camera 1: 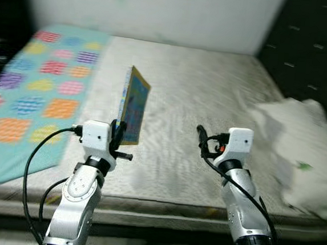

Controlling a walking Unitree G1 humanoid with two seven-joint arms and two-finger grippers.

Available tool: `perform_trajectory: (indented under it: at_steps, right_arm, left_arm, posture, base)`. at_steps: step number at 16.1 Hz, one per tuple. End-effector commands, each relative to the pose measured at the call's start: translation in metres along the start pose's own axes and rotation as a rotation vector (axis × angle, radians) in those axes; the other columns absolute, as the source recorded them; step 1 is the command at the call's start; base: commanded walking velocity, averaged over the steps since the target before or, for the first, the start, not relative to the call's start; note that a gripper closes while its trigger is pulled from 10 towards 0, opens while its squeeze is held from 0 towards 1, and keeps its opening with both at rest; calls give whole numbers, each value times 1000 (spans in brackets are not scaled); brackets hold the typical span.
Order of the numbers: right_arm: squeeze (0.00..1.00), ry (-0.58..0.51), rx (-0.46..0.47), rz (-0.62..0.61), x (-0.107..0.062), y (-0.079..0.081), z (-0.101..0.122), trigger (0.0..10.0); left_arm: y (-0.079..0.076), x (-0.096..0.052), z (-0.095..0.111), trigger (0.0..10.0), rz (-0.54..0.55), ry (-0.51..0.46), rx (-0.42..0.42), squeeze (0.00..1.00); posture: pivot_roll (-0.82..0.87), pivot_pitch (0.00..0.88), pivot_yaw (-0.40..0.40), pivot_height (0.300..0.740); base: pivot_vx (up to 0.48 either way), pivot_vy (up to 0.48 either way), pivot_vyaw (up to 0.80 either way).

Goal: Clean up the room

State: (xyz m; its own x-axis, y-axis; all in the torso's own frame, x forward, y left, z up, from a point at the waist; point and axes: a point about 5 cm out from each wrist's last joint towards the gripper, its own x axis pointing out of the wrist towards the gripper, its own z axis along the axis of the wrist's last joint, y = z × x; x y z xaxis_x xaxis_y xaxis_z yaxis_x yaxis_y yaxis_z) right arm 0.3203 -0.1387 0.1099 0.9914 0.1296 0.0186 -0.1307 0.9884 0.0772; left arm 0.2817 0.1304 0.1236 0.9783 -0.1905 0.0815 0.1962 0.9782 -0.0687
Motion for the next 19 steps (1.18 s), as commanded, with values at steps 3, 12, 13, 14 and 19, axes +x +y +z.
perform_trajectory:
  at_steps: [3, 12, 13, 14, 19]
  right_arm:
    - [0, -22, -10, -23, 1, -6, 6, 10000]
    - [0, -18, -21, -19, 2, -6, 5, 10000]
    - [0, -18, -21, -20, 2, -6, 5, 10000]
    - [0, -18, -20, -22, 2, -7, 5, 10000]
    - [0, -8, -40, -43, -5, -20, 2, 10000]
  left_arm:
    - [-6, 4, 11, 10000, -26, -50, -5, 0]
    - [-9, 6, 12, 10000, -39, -54, -8, 0]
    - [-9, 6, 12, 10000, -39, -54, -9, 0]
    - [-9, 6, 12, 10000, -38, -55, -9, 0]
    - [4, -3, 12, 10000, 5, -50, -1, 0]
  posture:
    - [-20, 16, -67, 740]
    - [-19, 5, -69, 740]
    - [-19, 5, -69, 740]
    - [-19, 5, -69, 740]
    - [-16, 8, -67, 740]
  base:
    - [0, 0, 0]
    - [0, -53, 0]
    - [0, -240, 0]
    - [0, -244, 0]
    - [0, -204, 0]
